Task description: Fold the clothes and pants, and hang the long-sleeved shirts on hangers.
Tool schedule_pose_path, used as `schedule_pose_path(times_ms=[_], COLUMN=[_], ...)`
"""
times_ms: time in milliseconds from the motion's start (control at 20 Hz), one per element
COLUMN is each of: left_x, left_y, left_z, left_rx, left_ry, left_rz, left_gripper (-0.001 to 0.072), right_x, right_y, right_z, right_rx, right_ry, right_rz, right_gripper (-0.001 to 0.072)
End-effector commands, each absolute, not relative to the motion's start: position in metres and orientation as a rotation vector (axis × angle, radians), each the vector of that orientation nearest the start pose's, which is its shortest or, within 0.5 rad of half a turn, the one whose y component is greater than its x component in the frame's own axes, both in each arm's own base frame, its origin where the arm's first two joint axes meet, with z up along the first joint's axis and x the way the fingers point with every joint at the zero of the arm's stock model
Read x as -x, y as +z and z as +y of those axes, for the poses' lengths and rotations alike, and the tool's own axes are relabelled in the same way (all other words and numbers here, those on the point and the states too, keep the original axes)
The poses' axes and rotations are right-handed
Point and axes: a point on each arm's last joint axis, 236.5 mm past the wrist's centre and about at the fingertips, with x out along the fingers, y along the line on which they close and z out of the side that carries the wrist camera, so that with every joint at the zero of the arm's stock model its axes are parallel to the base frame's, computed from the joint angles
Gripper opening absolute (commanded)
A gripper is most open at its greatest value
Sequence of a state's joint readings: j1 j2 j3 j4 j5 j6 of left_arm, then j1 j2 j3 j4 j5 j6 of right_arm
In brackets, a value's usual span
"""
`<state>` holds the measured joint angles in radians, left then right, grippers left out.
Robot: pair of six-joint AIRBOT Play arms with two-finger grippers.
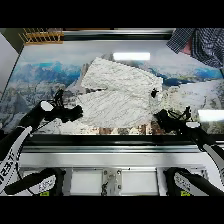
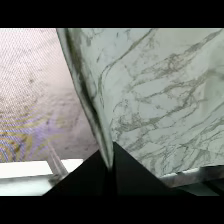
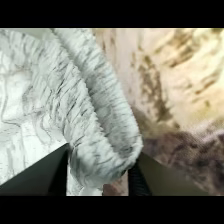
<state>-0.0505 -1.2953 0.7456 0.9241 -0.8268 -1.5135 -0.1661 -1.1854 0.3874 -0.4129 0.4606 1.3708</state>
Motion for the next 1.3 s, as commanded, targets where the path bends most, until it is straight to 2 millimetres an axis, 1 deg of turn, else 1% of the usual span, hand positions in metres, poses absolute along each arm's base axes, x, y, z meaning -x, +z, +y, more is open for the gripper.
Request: schedule_pose_path(times_ms=[0,50,100,150,250,350,450,550,600,650,700,750,850,900,950,1000,1050,1100,1150,1200,1250], left_x=[-0.336,-0.336,-0.336,-0.336,-0.336,-0.336,-0.337,-0.341,-0.347,-0.356,-0.369,-0.385,-0.415,-0.424,-0.426,-0.422,-0.412,-0.395,-0.374,-0.347,-0.319], left_y=[-0.085,-0.085,-0.085,-0.085,-0.085,-0.084,-0.084,-0.079,-0.071,-0.059,-0.039,-0.012,0.067,0.117,0.166,0.221,0.273,0.325,0.37,0.414,0.447], left_z=[-0.122,-0.122,-0.122,-0.122,-0.122,-0.122,-0.121,-0.122,-0.123,-0.125,-0.125,-0.123,-0.112,-0.105,-0.097,-0.091,-0.086,-0.084,-0.084,-0.086,-0.088], left_rx=[0.61,0.61,0.61,0.61,0.61,0.61,0.612,0.61,0.606,0.601,0.595,0.588,0.572,0.56,0.544,0.522,0.497,0.469,0.441,0.414,0.39], left_ry=[-0.176,-0.176,-0.176,-0.176,-0.176,-0.175,-0.174,-0.181,-0.193,-0.208,-0.226,-0.243,-0.273,-0.288,-0.302,-0.316,-0.332,-0.35,-0.368,-0.39,-0.407], left_rz=[1.333,1.333,1.333,1.333,1.333,1.331,1.329,1.32,1.305,1.278,1.224,1.151,0.955,0.839,0.728,0.607,0.491,0.373,0.271,0.167,0.082], left_gripper=[0.0007,0.0007,0.0007,0.0007,0.0007,0.0007,0.0007,0.0007,0.0006,0.0006,0.0006,0.0007,0.0006,0.0006,0.0006,0.0006,0.0006,0.0006,0.0006,0.0006,0.0006], right_x=[-0.335,-0.335,-0.335,-0.335,-0.337,-0.341,-0.349,-0.359,-0.364,-0.368,-0.373,-0.377,-0.385,-0.386,-0.385,-0.381,-0.374,-0.363,-0.348,-0.331,-0.311], right_y=[-0.121,-0.12,-0.12,-0.119,-0.116,-0.107,-0.091,-0.07,-0.058,-0.045,-0.028,-0.009,0.044,0.078,0.113,0.154,0.194,0.236,0.277,0.311,0.341], right_z=[0.043,0.043,0.044,0.044,0.042,0.041,0.041,0.042,0.043,0.044,0.045,0.045,0.045,0.045,0.046,0.05,0.054,0.057,0.061,0.064,0.067], right_rx=[-1.066,-1.052,-1.031,-1.006,-0.977,-0.905,-0.844,-0.793,-0.764,-0.73,-0.687,-0.646,-0.567,-0.524,-0.49,-0.455,-0.436,-0.421,-0.41,-0.405,-0.403], right_ry=[-0.193,-0.185,-0.17,-0.155,-0.141,-0.105,-0.058,-0.009,0.019,0.046,0.079,0.108,0.156,0.178,0.201,0.234,0.259,0.28,0.296,0.31,0.323], right_rz=[1.003,1.004,1.006,1.004,0.996,0.986,0.965,0.935,0.919,0.902,0.88,0.854,0.775,0.721,0.662,0.588,0.511,0.428,0.341,0.265,0.192], right_gripper=[0.0347,0.0331,0.017,0.0038,0.0024,0.0023,0.0022,0.0022,0.0022,0.0022,0.0022,0.0022,0.0022,0.0022,0.0022,0.0022,0.0022,0.0022,0.0022,0.0021,0.0022])
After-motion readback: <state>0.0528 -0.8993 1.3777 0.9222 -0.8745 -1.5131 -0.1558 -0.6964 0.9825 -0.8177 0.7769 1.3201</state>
